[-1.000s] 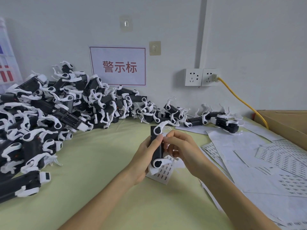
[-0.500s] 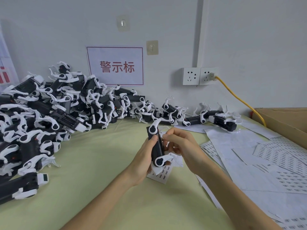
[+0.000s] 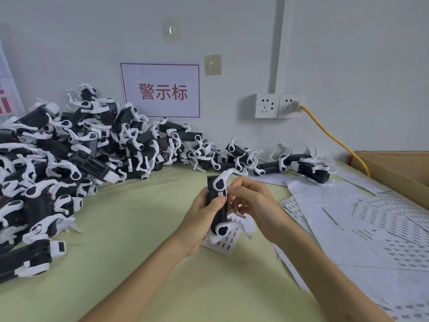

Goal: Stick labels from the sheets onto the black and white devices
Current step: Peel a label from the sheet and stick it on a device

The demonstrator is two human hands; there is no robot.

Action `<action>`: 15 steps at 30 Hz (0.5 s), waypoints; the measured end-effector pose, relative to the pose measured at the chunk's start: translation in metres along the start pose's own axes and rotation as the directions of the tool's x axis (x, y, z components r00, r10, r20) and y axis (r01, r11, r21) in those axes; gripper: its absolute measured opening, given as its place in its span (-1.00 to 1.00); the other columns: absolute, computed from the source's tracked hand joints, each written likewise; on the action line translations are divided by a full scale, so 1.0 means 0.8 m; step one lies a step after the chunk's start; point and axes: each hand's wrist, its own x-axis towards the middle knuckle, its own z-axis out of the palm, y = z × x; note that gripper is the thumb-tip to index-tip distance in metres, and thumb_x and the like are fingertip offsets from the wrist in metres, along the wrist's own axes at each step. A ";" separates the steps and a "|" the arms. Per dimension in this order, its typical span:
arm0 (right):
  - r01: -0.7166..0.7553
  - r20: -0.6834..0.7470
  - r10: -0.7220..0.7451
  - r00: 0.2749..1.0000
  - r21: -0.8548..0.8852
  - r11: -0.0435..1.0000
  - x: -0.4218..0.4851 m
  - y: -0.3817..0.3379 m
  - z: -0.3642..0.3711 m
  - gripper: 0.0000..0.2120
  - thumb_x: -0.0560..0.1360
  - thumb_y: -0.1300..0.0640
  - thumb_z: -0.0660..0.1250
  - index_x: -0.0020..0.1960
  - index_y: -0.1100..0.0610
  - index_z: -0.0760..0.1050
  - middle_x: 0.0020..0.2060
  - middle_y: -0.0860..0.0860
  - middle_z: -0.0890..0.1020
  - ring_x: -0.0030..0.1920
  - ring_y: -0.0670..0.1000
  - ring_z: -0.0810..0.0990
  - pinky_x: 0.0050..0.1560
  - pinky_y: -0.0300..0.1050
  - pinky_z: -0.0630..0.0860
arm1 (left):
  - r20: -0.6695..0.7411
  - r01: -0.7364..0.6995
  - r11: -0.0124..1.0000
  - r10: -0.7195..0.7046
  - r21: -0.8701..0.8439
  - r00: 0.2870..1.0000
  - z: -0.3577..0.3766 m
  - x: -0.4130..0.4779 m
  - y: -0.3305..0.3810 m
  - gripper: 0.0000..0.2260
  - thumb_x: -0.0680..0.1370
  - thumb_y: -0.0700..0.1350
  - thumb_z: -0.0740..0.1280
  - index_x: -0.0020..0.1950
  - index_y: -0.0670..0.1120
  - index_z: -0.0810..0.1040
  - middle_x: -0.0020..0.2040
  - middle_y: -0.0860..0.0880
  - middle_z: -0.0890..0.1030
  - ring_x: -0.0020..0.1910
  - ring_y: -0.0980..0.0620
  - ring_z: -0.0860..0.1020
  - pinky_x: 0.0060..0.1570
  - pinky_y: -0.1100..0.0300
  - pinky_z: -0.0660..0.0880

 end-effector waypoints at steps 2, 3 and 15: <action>0.008 0.025 -0.008 1.000 0.001 1.000 0.000 -0.001 0.000 -0.84 0.57 0.25 0.36 -0.19 0.18 0.50 -0.30 0.10 0.57 -0.33 0.05 0.48 -0.29 -0.13 0.33 | -0.018 -0.016 1.000 0.016 -0.009 1.000 -0.001 0.000 0.003 -0.78 0.45 -0.04 0.31 0.02 -0.11 0.60 -0.12 -0.11 0.67 -0.13 -0.02 0.65 -0.10 0.06 0.62; 0.015 0.040 -0.014 0.999 -0.004 1.000 0.000 -0.002 0.000 -0.83 0.58 0.25 0.36 -0.20 0.17 0.51 -0.30 0.10 0.58 -0.33 0.04 0.48 -0.28 -0.13 0.34 | -0.026 -0.013 0.999 0.012 -0.035 1.000 -0.002 0.000 0.005 -0.81 0.43 -0.03 0.32 -0.06 -0.09 0.63 -0.18 -0.10 0.66 -0.19 -0.01 0.65 -0.19 0.12 0.62; 0.082 -0.066 -0.080 0.995 0.024 0.996 0.005 0.000 -0.008 -0.85 0.51 0.25 0.40 -0.23 0.14 0.54 -0.34 0.06 0.56 -0.39 -0.01 0.44 -0.32 -0.19 0.34 | 0.064 0.132 0.959 -0.119 -0.251 0.991 0.002 -0.007 0.012 -0.59 0.47 0.19 0.35 0.11 -0.11 0.53 -0.16 -0.11 0.56 -0.12 -0.04 0.61 -0.11 0.01 0.66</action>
